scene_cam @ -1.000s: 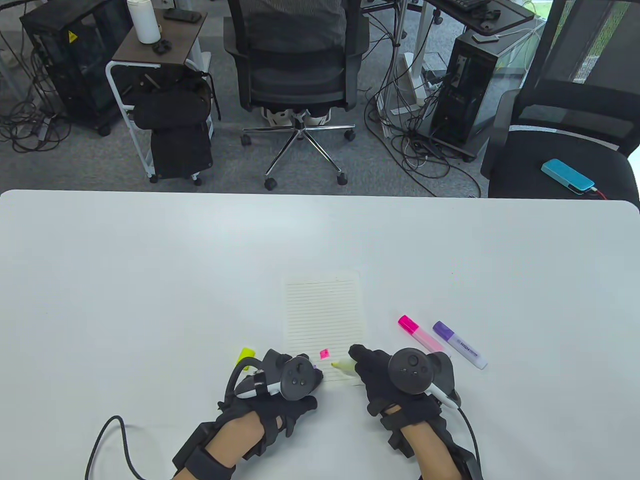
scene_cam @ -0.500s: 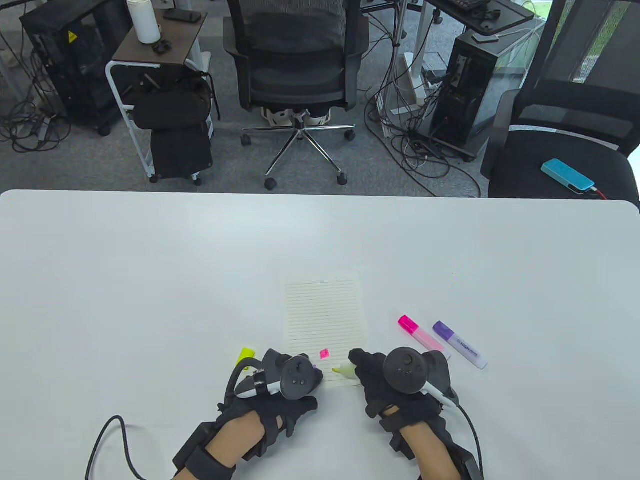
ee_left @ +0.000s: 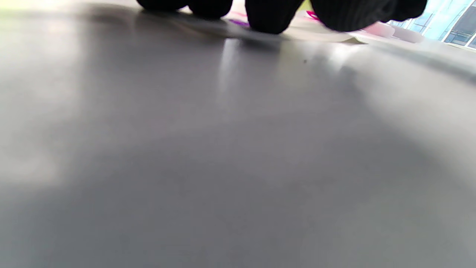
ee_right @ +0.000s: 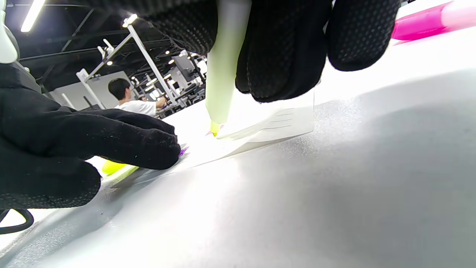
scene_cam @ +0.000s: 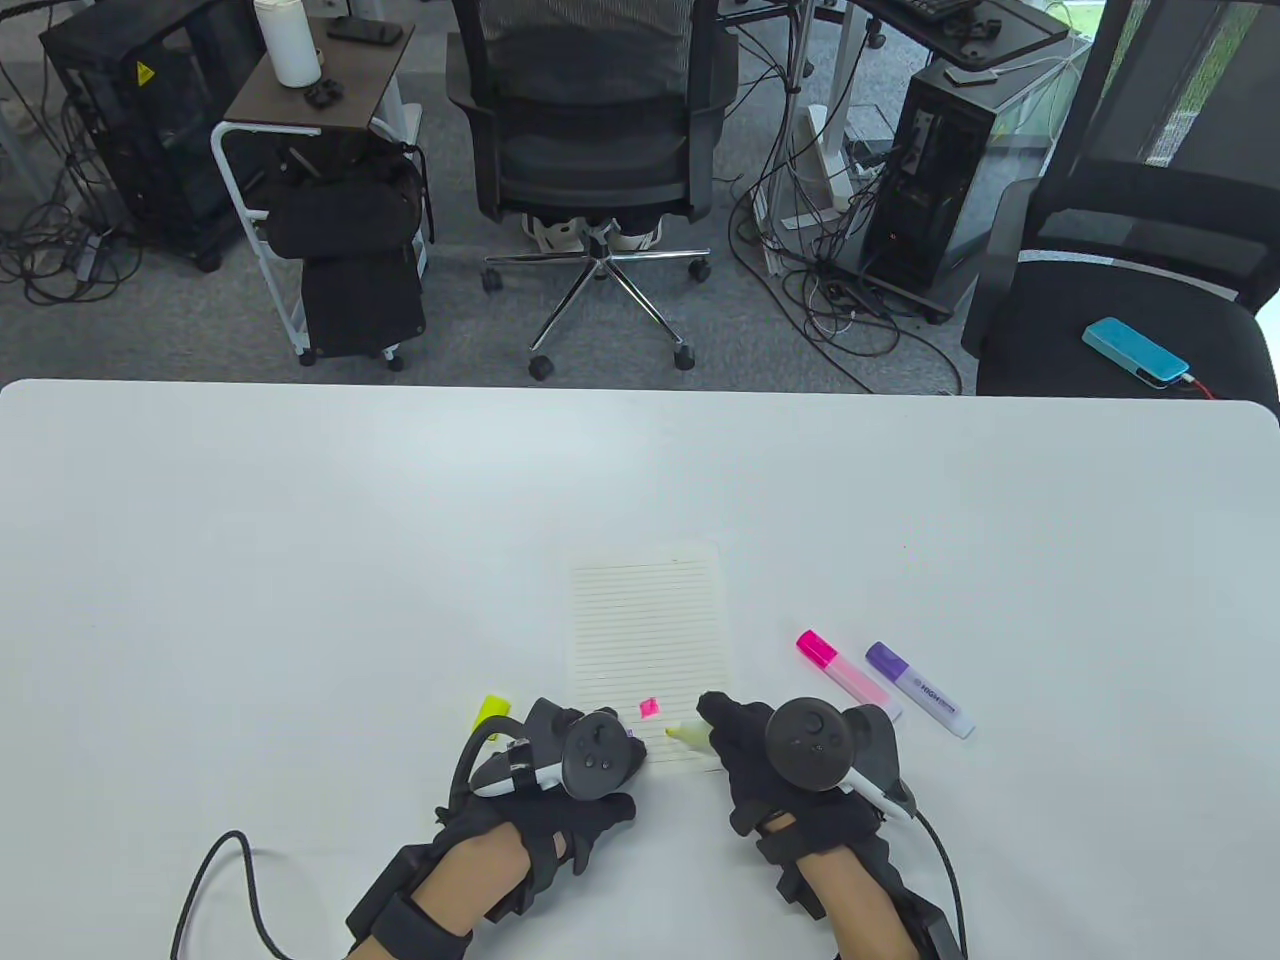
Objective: Apply highlighter ink on paper
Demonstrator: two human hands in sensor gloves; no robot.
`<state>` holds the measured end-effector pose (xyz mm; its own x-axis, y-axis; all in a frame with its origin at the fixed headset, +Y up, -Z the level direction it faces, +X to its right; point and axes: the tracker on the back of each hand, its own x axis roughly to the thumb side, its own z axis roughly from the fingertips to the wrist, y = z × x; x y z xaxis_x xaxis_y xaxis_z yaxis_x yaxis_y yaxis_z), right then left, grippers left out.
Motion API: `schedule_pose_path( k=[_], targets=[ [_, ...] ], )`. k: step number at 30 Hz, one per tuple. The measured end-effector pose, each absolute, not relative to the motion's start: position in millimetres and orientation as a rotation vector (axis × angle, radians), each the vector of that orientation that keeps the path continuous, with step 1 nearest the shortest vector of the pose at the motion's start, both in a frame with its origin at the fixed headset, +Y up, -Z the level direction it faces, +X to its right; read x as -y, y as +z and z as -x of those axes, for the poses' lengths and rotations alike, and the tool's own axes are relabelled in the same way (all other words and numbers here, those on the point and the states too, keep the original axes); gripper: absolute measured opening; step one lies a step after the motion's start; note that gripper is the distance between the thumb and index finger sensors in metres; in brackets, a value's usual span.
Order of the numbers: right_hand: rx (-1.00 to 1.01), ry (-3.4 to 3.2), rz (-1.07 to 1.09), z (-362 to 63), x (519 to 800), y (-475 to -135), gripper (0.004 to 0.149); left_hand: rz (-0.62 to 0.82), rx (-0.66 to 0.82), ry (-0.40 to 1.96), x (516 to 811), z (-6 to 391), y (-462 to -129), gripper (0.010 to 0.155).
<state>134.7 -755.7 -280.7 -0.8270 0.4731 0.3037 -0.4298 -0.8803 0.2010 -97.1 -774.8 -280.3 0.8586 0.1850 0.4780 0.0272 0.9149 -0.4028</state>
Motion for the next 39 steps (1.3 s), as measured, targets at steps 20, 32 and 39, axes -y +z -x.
schedule_pose_path(
  k=[20, 32, 39],
  targets=[
    [-0.196, 2.641, -0.353, -143, 754, -281, 0.042, 0.415, 0.533, 0.088, 775, 97, -280, 0.065],
    [-0.245, 2.627, -0.32, -145, 749, -279, 0.041, 0.418, 0.528, 0.092, 775, 97, -280, 0.065],
    [-0.2, 2.574, -0.347, -144, 749, -278, 0.042, 0.419, 0.527, 0.093, 775, 97, -280, 0.066]
  ],
)
